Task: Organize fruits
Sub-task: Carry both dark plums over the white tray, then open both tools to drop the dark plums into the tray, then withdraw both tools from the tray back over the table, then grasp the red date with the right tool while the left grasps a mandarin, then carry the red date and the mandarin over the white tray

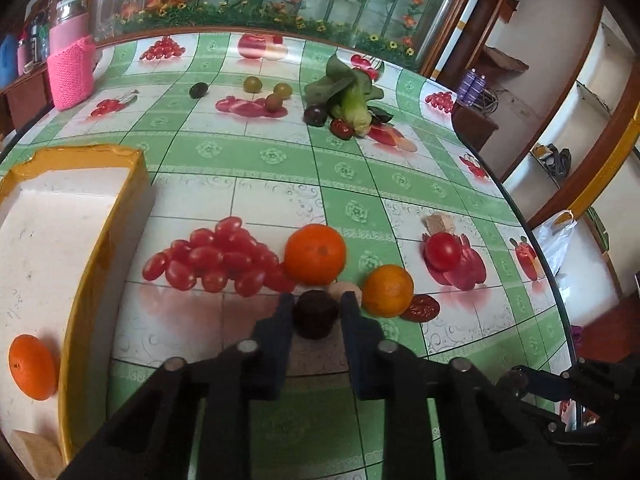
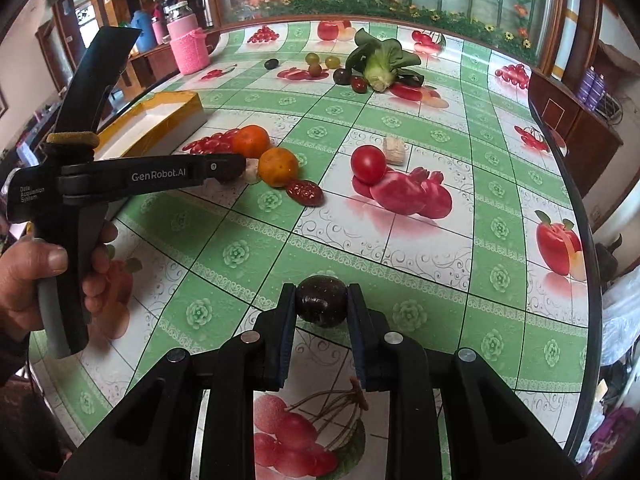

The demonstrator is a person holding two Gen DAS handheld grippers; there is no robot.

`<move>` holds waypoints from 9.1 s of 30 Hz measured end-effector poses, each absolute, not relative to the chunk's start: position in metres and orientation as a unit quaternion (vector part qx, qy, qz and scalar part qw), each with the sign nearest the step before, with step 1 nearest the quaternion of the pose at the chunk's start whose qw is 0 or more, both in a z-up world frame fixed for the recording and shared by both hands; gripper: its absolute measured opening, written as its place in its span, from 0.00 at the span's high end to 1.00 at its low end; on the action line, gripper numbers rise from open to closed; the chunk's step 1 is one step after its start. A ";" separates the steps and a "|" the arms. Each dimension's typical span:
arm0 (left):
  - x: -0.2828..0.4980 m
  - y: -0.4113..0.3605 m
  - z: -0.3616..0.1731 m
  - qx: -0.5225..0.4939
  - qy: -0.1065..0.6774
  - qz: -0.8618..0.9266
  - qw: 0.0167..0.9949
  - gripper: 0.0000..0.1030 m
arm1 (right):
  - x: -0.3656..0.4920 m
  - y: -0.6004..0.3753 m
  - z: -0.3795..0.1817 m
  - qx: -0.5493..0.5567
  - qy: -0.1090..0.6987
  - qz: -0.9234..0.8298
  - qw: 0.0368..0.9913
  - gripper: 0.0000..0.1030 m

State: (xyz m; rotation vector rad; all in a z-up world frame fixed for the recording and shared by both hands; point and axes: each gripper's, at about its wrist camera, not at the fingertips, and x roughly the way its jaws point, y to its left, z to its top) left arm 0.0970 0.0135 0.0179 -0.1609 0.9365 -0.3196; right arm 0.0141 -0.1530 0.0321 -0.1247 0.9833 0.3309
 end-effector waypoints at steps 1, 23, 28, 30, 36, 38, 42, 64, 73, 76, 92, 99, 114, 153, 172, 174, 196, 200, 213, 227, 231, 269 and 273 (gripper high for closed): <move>0.096 0.013 0.018 -0.072 0.447 -0.153 0.878 0.78 | 0.014 -0.153 0.032 -0.058 0.470 0.158 0.866 0.76; 0.005 0.042 0.045 -0.116 0.442 -0.178 0.872 0.78 | 0.009 -0.140 0.042 -0.048 0.467 0.138 0.872 0.76; -0.002 0.059 0.059 -0.127 0.422 -0.172 0.881 0.78 | 0.014 -0.118 0.052 -0.056 0.457 0.151 0.875 0.76; -0.004 0.068 0.064 -0.131 0.416 -0.168 0.884 0.78 | 0.015 -0.106 0.056 -0.063 0.452 0.158 0.876 0.76; -0.006 0.107 0.073 -0.145 0.400 -0.135 0.895 0.78 | 0.025 -0.064 0.069 -0.087 0.437 0.187 0.875 0.76; -0.007 0.124 0.073 -0.150 0.396 -0.117 0.898 0.78 | 0.026 -0.047 0.074 -0.096 0.432 0.201 0.874 0.76; -0.007 0.156 0.074 -0.146 0.393 -0.080 0.904 0.78 | 0.031 -0.014 0.083 -0.107 0.417 0.228 0.873 0.77; 0.057 0.240 0.030 -0.141 0.446 0.009 0.884 0.78 | 0.113 0.122 0.043 -0.131 0.459 0.263 0.838 0.76; 0.067 0.241 0.019 -0.140 0.475 0.023 0.868 0.78 | 0.127 0.131 0.019 -0.145 0.487 0.256 0.823 0.76; 0.067 0.244 0.019 -0.154 0.475 0.027 0.866 0.78 | 0.125 0.135 0.017 -0.160 0.486 0.259 0.819 0.76; 0.048 0.236 0.027 -0.190 0.466 0.018 0.864 0.38 | 0.109 0.125 0.027 -0.193 0.467 0.240 0.829 0.57; 0.026 0.232 0.040 -0.213 0.447 0.026 0.868 0.30 | 0.080 0.106 0.054 -0.200 0.422 0.235 0.853 0.38; -0.012 0.162 0.079 -0.168 0.381 0.070 0.906 0.17 | 0.025 0.005 0.062 -0.168 0.434 0.196 0.863 0.35; 0.003 0.054 0.080 -0.066 0.425 0.019 0.903 0.10 | 0.080 -0.135 0.027 -0.068 0.476 0.151 0.864 0.34; 0.029 0.028 0.061 -0.033 0.469 -0.018 0.883 0.10 | 0.089 -0.129 0.013 -0.082 0.453 0.178 0.870 0.75; 0.040 0.024 0.058 -0.031 0.473 -0.027 0.880 0.10 | 0.084 -0.139 0.017 -0.060 0.456 0.173 0.871 0.75; 0.145 -0.004 0.018 -0.077 0.493 -0.050 0.865 0.56 | 0.063 -0.174 0.012 -0.021 0.477 0.142 0.867 0.75; 0.141 0.005 0.022 -0.098 0.497 -0.062 0.860 0.63 | 0.063 -0.173 0.014 -0.021 0.475 0.138 0.869 0.75; 0.063 0.020 0.053 -0.104 0.471 -0.104 0.870 0.63 | 0.044 -0.177 0.031 -0.016 0.467 0.125 0.875 0.75; 0.011 0.048 0.072 -0.129 0.448 -0.094 0.880 0.63 | 0.024 -0.145 0.037 -0.044 0.466 0.143 0.872 0.75; 0.008 0.060 0.077 -0.133 0.440 -0.083 0.884 0.63 | 0.025 -0.125 0.045 -0.059 0.457 0.161 0.873 0.75; 0.037 0.228 0.072 -0.155 0.424 0.045 0.891 0.63 | 0.107 0.083 0.081 -0.120 0.405 0.275 0.864 0.75; 0.065 0.226 0.058 -0.145 0.439 0.035 0.886 0.63 | 0.125 0.096 0.067 -0.127 0.417 0.269 0.859 0.75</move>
